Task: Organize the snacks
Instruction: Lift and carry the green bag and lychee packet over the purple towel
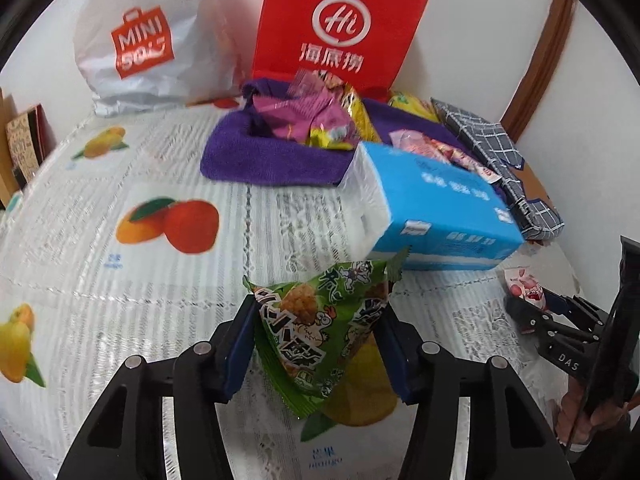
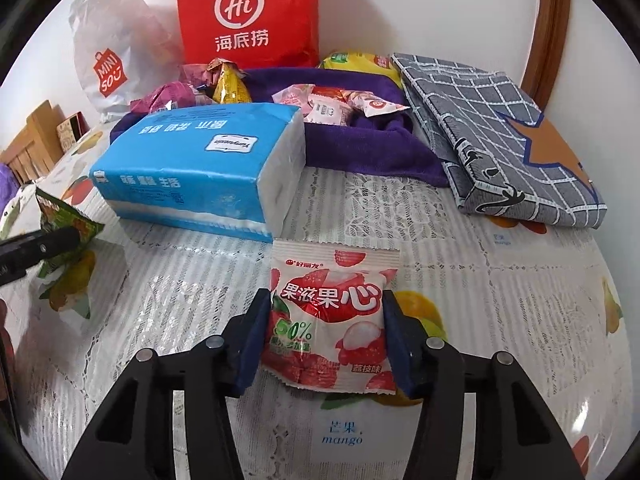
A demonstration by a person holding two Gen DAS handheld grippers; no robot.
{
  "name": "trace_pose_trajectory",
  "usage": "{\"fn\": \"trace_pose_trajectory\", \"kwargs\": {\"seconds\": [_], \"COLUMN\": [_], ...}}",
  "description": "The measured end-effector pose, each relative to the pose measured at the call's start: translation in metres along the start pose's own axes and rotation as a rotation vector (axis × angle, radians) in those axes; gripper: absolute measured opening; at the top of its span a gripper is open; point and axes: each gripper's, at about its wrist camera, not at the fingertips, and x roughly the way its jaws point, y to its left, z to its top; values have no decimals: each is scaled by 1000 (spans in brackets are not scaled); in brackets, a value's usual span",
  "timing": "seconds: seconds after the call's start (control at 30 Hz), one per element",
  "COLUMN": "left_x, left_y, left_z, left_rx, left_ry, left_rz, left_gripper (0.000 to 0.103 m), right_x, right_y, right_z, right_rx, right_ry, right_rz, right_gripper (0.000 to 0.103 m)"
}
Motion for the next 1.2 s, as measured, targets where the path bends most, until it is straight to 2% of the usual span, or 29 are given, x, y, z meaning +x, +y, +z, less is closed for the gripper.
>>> {"fn": "trace_pose_trajectory", "kwargs": {"seconds": [0.07, 0.2, 0.4, 0.53, 0.73, 1.2], "left_x": [-7, -21, -43, -60, -79, -115], "left_y": [-2, -4, -16, -26, -40, -60], "left_z": [1, 4, 5, 6, 9, 24], "left_rx": [4, -12, 4, 17, 30, 39], "left_ry": [-9, -17, -43, -61, -73, -109], "left_rz": [-7, -42, -32, -37, -37, -96], "left_gripper": [54, 54, 54, 54, 54, 54], "right_x": [-8, -30, -57, -68, -90, -124], "right_y": [0, -1, -3, -3, -1, 4], "right_z": [0, 4, 7, 6, 7, 18], "right_rx": [17, 25, 43, 59, 72, 49], "right_ry": [-12, -59, -97, -101, -131, -166], "right_rz": [24, 15, 1, 27, 19, -20], "right_gripper": [53, 53, 53, 53, 53, 53]}}
